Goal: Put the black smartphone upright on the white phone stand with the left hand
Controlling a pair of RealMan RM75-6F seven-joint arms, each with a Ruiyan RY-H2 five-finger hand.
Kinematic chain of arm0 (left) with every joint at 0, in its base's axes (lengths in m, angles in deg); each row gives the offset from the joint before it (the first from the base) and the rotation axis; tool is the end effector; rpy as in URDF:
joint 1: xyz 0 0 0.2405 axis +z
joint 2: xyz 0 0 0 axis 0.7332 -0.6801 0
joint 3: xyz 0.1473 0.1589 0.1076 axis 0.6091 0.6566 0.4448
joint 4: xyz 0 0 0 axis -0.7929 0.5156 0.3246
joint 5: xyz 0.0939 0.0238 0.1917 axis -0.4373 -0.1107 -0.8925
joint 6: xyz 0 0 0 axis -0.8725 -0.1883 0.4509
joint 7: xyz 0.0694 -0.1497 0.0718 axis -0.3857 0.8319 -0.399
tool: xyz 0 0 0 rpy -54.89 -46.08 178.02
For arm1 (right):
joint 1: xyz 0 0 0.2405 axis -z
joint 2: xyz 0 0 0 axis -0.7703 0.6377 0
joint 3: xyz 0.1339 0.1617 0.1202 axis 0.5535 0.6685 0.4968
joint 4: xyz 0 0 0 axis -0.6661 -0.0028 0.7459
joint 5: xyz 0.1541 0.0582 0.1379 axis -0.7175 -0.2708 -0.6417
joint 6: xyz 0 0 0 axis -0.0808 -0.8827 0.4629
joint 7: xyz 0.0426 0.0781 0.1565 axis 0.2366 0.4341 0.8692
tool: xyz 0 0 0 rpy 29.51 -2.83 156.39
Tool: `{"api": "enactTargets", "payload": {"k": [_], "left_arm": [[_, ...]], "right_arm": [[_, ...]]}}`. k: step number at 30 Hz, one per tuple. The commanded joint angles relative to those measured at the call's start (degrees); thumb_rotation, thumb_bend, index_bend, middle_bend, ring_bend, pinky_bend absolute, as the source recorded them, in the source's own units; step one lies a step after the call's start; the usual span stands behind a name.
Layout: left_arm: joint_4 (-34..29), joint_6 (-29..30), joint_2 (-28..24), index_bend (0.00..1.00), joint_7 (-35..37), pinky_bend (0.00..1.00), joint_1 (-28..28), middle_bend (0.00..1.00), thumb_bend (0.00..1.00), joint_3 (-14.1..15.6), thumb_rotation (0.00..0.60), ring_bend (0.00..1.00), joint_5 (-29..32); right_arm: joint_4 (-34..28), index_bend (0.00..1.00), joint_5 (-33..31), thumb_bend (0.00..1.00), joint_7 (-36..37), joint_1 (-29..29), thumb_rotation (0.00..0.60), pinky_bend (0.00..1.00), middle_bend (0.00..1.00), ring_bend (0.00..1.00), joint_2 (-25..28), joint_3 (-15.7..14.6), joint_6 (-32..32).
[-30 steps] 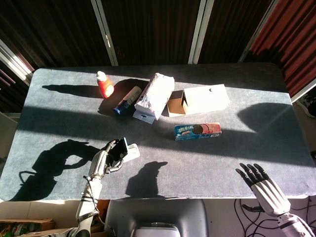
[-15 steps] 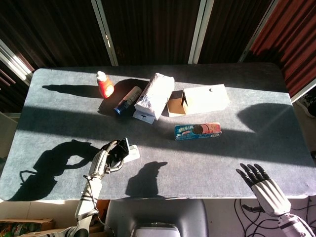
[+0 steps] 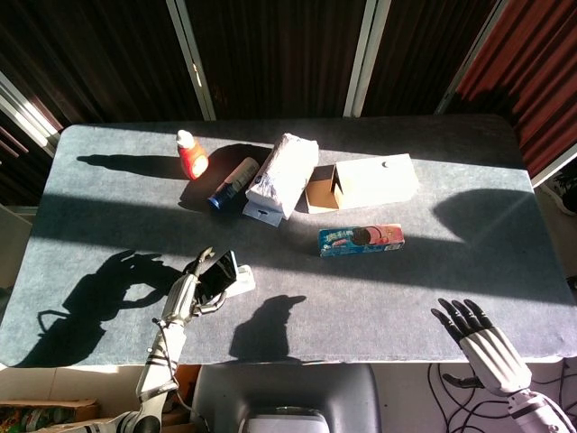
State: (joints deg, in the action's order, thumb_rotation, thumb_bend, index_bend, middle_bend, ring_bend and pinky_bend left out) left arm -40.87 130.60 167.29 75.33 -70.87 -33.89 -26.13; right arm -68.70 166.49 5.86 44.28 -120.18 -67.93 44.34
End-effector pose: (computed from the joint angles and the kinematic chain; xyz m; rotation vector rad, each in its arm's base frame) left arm -0.1617 0.3008 -0.0703 -1.2456 -1.6446 -1.3292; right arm -0.2861 -0.1636 0.0963 1.8597 -0.8700 0.6747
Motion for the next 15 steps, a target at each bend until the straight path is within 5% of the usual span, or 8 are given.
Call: {"api": "enactTargets", "payload": {"k": [1,15], "left_arm": [[-0.1,-0.2,-0.2,0.00,0.1,0.05,-0.1,0.00,0.36,0.2,0.600,0.00,-0.2],[-2.9,-0.4,-3.1,0.00,2.0,0.00,0.0,0.00,0.31,1.1,0.600,0.00,-2.8]], "right_arm": [[0.0,0.00,0.0,0.23,0.0,0.0,0.600,0.00,0.00,0.00,0.0,0.0,0.0],[0.1,0.00,0.2,0.23,0.2,0.1,0.600,0.00,0.00,0.00,0.1,0.0,0.3]]}}
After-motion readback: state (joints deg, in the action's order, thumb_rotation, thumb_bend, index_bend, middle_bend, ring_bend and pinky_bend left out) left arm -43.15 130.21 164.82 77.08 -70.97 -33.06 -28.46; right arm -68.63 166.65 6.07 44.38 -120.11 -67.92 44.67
